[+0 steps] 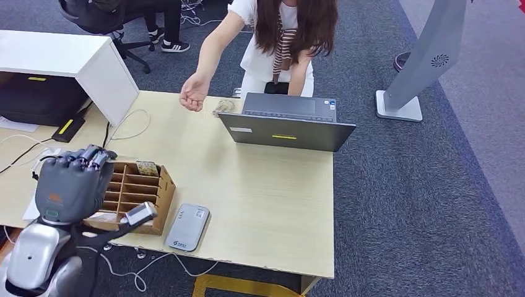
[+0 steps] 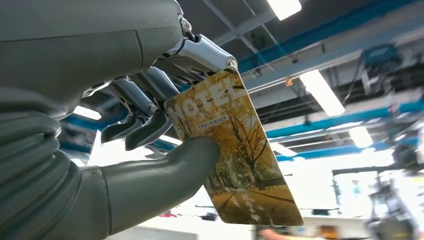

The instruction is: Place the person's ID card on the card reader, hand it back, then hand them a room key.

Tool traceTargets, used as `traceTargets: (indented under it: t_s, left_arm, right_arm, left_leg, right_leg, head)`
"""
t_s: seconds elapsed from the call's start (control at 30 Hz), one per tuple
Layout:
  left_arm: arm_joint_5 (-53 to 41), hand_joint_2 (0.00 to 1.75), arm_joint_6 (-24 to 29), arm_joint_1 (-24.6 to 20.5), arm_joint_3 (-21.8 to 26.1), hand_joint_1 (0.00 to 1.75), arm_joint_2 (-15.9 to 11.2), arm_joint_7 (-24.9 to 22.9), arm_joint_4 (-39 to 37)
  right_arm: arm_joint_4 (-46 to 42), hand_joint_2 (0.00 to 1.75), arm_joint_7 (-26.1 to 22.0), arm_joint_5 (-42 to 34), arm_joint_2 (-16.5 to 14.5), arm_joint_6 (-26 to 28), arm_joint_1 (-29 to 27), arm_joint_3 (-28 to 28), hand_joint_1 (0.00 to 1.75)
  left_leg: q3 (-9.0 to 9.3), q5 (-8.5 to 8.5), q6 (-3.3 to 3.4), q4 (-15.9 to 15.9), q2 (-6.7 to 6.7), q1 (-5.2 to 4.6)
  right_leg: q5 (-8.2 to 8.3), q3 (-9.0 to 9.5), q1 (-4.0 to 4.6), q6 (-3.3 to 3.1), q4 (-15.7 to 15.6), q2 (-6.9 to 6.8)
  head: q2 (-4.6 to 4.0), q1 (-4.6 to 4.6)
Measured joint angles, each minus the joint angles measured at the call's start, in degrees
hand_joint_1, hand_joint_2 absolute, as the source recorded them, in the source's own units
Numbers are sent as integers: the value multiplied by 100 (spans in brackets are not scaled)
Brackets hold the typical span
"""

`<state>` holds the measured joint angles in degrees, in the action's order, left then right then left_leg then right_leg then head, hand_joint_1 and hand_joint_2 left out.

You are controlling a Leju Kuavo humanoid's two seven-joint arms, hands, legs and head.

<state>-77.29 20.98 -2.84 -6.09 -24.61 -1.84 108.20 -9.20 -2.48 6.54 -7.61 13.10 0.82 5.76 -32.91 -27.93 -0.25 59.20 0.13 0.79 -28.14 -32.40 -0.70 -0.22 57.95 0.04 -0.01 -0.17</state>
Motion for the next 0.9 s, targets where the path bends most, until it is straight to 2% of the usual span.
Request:
traceTargets:
  t_s: [0.17, 0.33, 0.6, 0.9]
  left_arm:
    - [84, 175, -242, -1278, 241, 175, -325, 184, -1533]
    - [125, 175, -391, -1930, 283, 175, -476, 179, -2576]
    - [31, 175, -533, -2341, 275, 175, -537, 26, -3511]
    - [-209, 175, -520, -2487, 162, 175, -468, 13, -3875]
  right_arm:
    - [0, 175, 63, 119, 9, -103, 50, 33, 0]
    - [0, 175, 117, 139, 9, -123, 67, 52, 0]
    - [0, 175, 164, 145, 9, -125, 82, 79, 0]
    - [0, 175, 171, 225, 13, -152, 89, 84, 0]
  left_leg:
    - [1, 15, -10, -1, 11, 7]
    - [-3, 16, -12, -1, 17, 9]
    - [-10, 14, -12, 0, 19, 8]
    - [-11, 14, -12, 0, 19, 9]
  right_leg:
    - [17, -5, 8, -8, 4, 16]
    - [17, -8, 11, -7, 4, 21]
    - [17, -16, 10, -6, 1, 22]
    - [17, -20, 10, -6, 0, 24]
  head:
    - [1, 0]
    - [0, 0]
    - [1, 1]
    - [1, 2]
